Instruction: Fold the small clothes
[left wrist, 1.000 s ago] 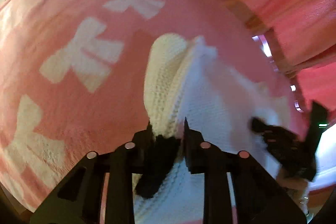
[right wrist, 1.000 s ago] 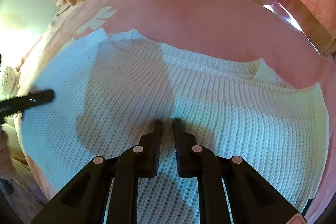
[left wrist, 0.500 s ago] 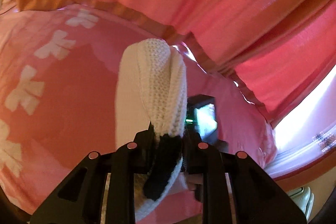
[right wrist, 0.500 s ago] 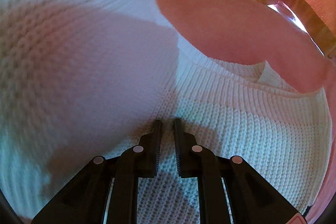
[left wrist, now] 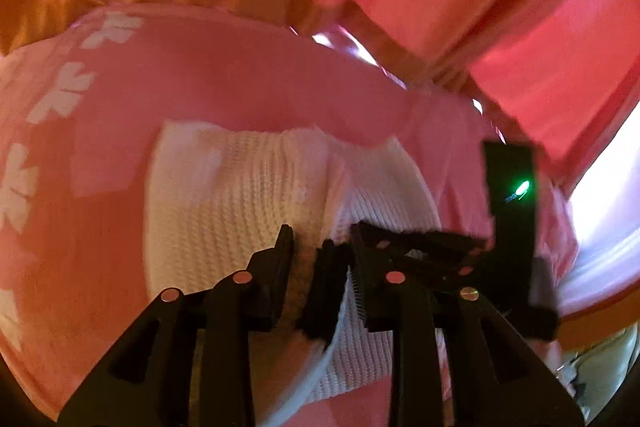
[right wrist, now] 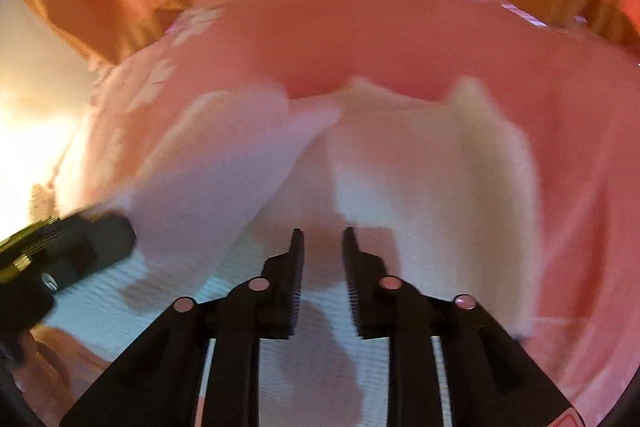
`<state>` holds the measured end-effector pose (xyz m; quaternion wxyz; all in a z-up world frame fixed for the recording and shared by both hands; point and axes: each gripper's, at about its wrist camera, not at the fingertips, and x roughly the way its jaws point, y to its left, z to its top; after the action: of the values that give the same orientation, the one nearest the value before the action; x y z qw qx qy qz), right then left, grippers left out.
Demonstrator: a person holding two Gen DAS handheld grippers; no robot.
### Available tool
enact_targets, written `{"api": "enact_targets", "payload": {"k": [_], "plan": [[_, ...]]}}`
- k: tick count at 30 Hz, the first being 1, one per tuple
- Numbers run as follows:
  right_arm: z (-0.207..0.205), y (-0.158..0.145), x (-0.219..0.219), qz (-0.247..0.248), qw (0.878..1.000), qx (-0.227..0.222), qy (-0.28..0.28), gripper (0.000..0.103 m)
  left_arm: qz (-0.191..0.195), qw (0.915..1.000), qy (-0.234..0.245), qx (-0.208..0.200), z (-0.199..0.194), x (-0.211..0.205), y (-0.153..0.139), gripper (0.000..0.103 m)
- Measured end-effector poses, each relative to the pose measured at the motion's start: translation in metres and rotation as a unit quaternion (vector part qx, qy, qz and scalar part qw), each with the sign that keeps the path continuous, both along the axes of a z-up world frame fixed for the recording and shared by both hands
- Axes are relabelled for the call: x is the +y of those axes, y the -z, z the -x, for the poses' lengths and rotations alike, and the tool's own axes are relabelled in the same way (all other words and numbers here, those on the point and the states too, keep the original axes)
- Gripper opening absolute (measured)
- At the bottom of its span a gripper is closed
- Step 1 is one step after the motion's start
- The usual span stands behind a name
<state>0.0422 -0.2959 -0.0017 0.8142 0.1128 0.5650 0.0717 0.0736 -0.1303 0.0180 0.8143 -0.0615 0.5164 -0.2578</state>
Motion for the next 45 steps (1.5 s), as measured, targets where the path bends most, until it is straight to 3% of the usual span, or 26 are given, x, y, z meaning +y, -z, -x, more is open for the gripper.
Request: {"api": "enact_targets", "payload": {"k": [3, 5, 7, 9, 11, 15, 20, 22, 23, 26, 27, 29, 32, 35, 37, 39, 40, 41, 45], "plan": [[0.011, 0.000, -0.018, 0.006, 1.000, 0.000, 0.023, 0.024, 0.006, 0.9996, 0.029, 0.005, 0.010, -0.013, 0.005, 0.032], [0.023, -0.004, -0.028, -0.004, 0.999, -0.008, 0.035, 0.025, 0.020, 0.9992, 0.034, -0.006, 0.017, -0.010, -0.007, 0.053], [0.031, -0.010, -0.034, -0.027, 0.999, -0.021, 0.042, 0.036, 0.051, 0.9982, 0.023, -0.021, 0.019, 0.004, -0.028, 0.067], [0.037, -0.016, -0.039, -0.066, 0.996, -0.034, 0.039, 0.054, 0.080, 0.9958, 0.006, -0.044, 0.017, 0.022, -0.051, 0.072], [0.036, -0.020, -0.041, -0.099, 0.994, -0.040, 0.038, 0.061, 0.085, 0.9935, -0.015, -0.075, 0.015, 0.042, -0.068, 0.081], [0.017, -0.012, -0.031, -0.159, 0.986, -0.023, 0.036, 0.067, 0.038, 0.9914, -0.072, -0.102, 0.010, 0.069, -0.066, 0.083], [-0.009, 0.009, 0.006, -0.172, 0.985, 0.025, 0.009, 0.067, 0.013, 0.9948, -0.068, -0.075, 0.007, 0.077, -0.047, 0.083], [-0.012, 0.007, 0.023, -0.180, 0.983, 0.027, -0.006, 0.067, 0.008, 0.9949, -0.059, -0.081, 0.009, 0.078, -0.047, 0.083], [-0.012, 0.006, 0.027, -0.176, 0.984, 0.025, -0.013, 0.062, 0.007, 0.9950, -0.052, -0.084, 0.009, 0.076, -0.048, 0.083], [-0.013, -0.005, 0.045, -0.129, 0.991, -0.003, -0.031, 0.022, 0.010, 0.9948, -0.041, -0.093, 0.014, 0.082, -0.051, 0.084], [-0.013, -0.012, 0.048, -0.125, 0.991, -0.018, -0.033, 0.020, 0.012, 0.9948, -0.040, -0.093, 0.015, 0.083, -0.052, 0.084], [-0.012, -0.028, 0.049, -0.120, 0.991, -0.041, -0.045, 0.017, 0.017, 0.9951, -0.035, -0.090, 0.017, 0.085, -0.054, 0.084], [-0.006, -0.077, 0.035, -0.140, 0.983, -0.105, -0.056, 0.016, 0.025, 0.9951, -0.024, -0.093, 0.022, 0.082, -0.058, 0.084], [0.008, -0.103, -0.004, -0.107, 0.982, -0.150, -0.034, 0.016, 0.031, 0.9939, -0.011, -0.105, 0.029, 0.076, -0.064, 0.089], [0.009, -0.085, -0.032, -0.060, 0.990, -0.126, -0.011, 0.016, 0.025, 0.9940, -0.002, -0.107, 0.033, 0.068, -0.062, 0.089], [0.006, -0.043, -0.063, -0.033, 0.997, -0.061, 0.033, 0.018, 0.007, 0.9942, 0.010, -0.107, 0.034, 0.056, -0.058, 0.089], [0.003, -0.007, -0.075, -0.018, 0.999, -0.002, 0.043, 0.019, -0.007, 0.9940, 0.016, -0.108, 0.035, 0.048, -0.055, 0.089], [0.002, 0.006, -0.078, -0.010, 0.999, 0.012, 0.043, 0.020, -0.016, 0.9939, 0.020, -0.107, 0.036, 0.042, -0.052, 0.089], [0.019, -0.019, -0.084, -0.041, 0.997, -0.038, 0.047, 0.030, -0.035, 0.9956, 0.030, -0.082, 0.034, 0.019, -0.039, 0.089]]}}
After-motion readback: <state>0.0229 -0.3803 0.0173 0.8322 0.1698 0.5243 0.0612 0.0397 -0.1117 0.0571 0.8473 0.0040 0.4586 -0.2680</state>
